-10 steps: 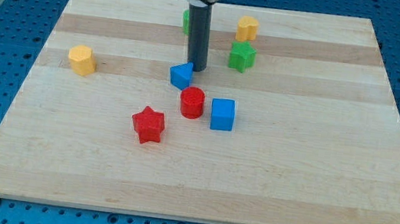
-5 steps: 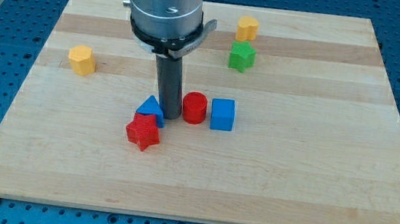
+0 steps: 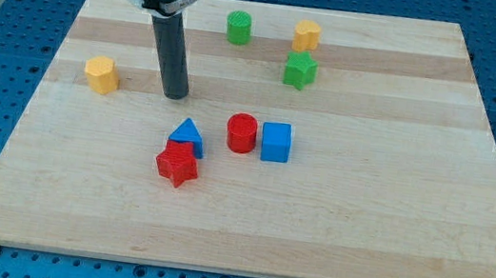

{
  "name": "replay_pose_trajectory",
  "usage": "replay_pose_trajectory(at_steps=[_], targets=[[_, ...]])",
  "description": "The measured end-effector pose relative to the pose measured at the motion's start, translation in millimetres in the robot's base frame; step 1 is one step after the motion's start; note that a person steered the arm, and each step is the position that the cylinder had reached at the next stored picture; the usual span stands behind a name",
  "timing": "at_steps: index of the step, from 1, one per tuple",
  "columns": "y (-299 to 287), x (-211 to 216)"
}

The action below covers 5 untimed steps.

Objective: Move the red star to the bottom right of the blue triangle

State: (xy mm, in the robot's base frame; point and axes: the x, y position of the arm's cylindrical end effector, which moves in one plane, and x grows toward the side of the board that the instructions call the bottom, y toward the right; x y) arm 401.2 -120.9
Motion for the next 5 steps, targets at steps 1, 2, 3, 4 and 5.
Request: replay_pose_trajectory(at_steps=[1, 2, 3, 4, 5], targets=[[-2, 19], [-13, 65], [-17, 111], [-7, 114], [22, 110]])
